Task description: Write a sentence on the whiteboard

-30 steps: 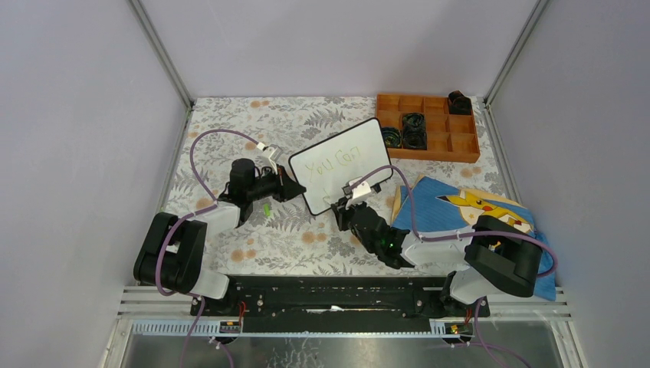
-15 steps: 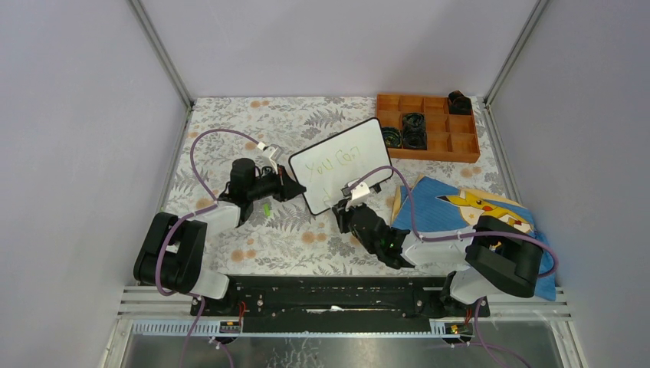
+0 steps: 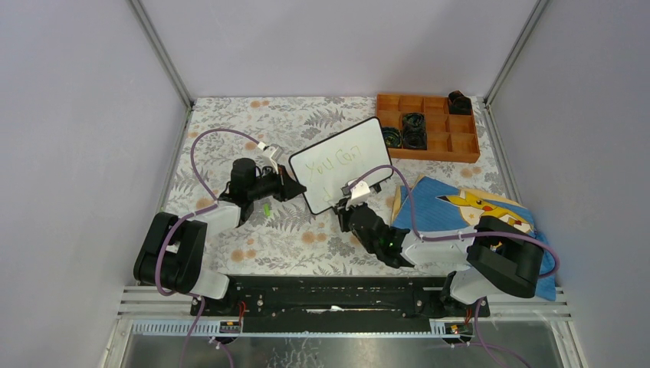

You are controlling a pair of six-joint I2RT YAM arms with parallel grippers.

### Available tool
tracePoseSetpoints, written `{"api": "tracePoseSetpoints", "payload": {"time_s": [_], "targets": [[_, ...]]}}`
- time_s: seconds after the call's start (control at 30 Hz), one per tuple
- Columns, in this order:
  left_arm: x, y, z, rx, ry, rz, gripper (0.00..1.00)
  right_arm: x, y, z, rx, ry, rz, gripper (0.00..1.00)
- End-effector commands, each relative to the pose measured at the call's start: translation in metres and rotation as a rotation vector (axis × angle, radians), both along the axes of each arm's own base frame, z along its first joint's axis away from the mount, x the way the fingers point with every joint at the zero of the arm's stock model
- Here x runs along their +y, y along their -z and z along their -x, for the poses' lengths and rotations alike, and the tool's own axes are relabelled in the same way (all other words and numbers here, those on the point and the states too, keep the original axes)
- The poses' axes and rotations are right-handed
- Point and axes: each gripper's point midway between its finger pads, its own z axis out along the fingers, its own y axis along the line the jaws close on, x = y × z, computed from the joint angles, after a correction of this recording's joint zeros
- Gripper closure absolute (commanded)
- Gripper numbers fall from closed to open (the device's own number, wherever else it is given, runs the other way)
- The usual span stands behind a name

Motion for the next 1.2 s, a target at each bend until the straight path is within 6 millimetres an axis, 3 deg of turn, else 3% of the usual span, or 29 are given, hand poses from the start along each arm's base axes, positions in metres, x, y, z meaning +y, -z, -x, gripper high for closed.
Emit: {"api": "tracePoseSetpoints", "payload": {"time_s": [0.0, 0.3, 0.63, 1.17], "targets": [[0.008, 0.028, 0.003, 0.039, -0.023, -0.1, 1.0, -0.004, -0.027, -0.017, -0.07, 0.082, -0.017, 1.0], [0.008, 0.028, 0.003, 0.038, -0.024, -0.104, 1.0, -0.005, -0.043, -0.022, -0.105, 0.091, -0.054, 1.0], [0.007, 0.029, 0.004, 0.041, -0.022, -0.108, 1.0, -0.022, -0.048, -0.018, -0.114, 0.119, -0.088, 1.0], [0.006, 0.028, 0.004, 0.034, -0.021, -0.118, 1.0, -0.003, -0.045, -0.023, -0.091, 0.079, -0.097, 1.0]]}}
